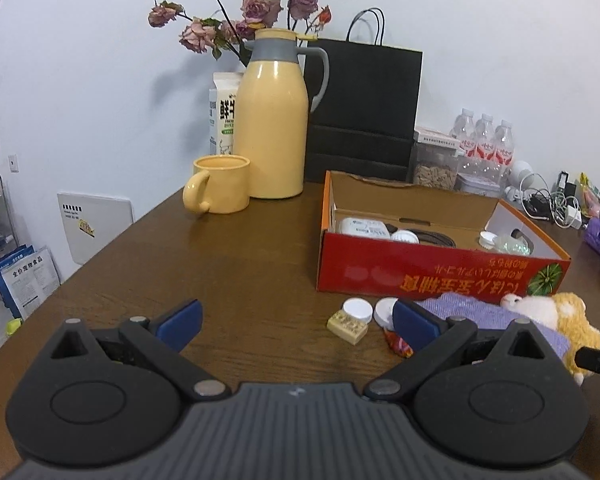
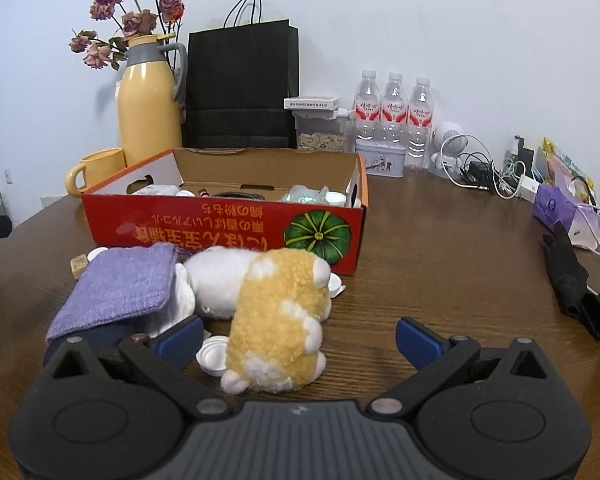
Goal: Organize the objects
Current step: 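Withdraw both tools from the box back toward the remaining clutter, then grasp the white-and-yellow plush dog with the right tool while the left tool grasps the beige block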
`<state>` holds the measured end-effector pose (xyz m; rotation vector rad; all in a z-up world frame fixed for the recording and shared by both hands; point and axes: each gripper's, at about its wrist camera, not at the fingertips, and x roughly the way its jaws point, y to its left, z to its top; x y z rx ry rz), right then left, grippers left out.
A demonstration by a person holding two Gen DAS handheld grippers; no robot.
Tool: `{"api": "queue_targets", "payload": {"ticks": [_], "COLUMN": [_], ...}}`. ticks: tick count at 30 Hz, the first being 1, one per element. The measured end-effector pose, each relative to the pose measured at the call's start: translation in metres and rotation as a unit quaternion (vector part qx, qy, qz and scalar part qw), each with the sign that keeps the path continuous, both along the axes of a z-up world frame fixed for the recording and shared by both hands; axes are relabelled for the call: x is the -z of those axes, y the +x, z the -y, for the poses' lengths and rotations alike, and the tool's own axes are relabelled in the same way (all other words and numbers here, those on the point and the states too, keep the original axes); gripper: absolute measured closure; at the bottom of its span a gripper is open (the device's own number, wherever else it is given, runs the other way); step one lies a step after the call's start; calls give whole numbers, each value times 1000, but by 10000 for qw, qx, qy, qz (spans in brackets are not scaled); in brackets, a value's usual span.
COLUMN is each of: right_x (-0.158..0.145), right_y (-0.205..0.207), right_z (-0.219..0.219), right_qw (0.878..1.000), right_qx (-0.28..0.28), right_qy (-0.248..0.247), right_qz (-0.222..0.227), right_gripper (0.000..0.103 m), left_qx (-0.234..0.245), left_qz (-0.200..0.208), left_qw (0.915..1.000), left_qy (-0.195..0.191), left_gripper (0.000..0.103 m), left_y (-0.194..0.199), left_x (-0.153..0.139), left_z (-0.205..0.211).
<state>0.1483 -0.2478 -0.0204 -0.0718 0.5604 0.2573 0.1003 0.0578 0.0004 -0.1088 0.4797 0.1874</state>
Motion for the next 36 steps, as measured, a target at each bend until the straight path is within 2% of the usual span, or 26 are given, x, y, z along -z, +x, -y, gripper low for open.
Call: {"api": "queue_targets", "payload": {"ticks": [11,14,19,22,24,36], "right_x": [8,12,17,21,22,18], "right_y": [23,34,46,47,46,41], "right_z": [-10,-14,-18,-20,-20,-9], "right_qw": [9998,9995,9991,9990,9989,9996], "right_qx": [31,-55,-84,-143,-222,-116], "right_qy": [-196,-257,-253,-185,-130,224], "right_qz": [-70,-182,-320,-375,-402,-144], "right_gripper": [8,18,24,37,51,54], "left_qx": [25,63,114,108,112,230], "left_qz": [-98,-118,-140,-175,-195,-486], "left_qw": [9999,9999,9998,9997,9997,9985], "left_qy": [-30,-35,-73,-99,-98,73], "left_gripper": [0,0,0,0,0,0], "left_y": [1,1,2,4,5,25], "left_x": [6,6,9,11,12,26], "left_z": [-1,-2,-3,-5,-5,-6]}}
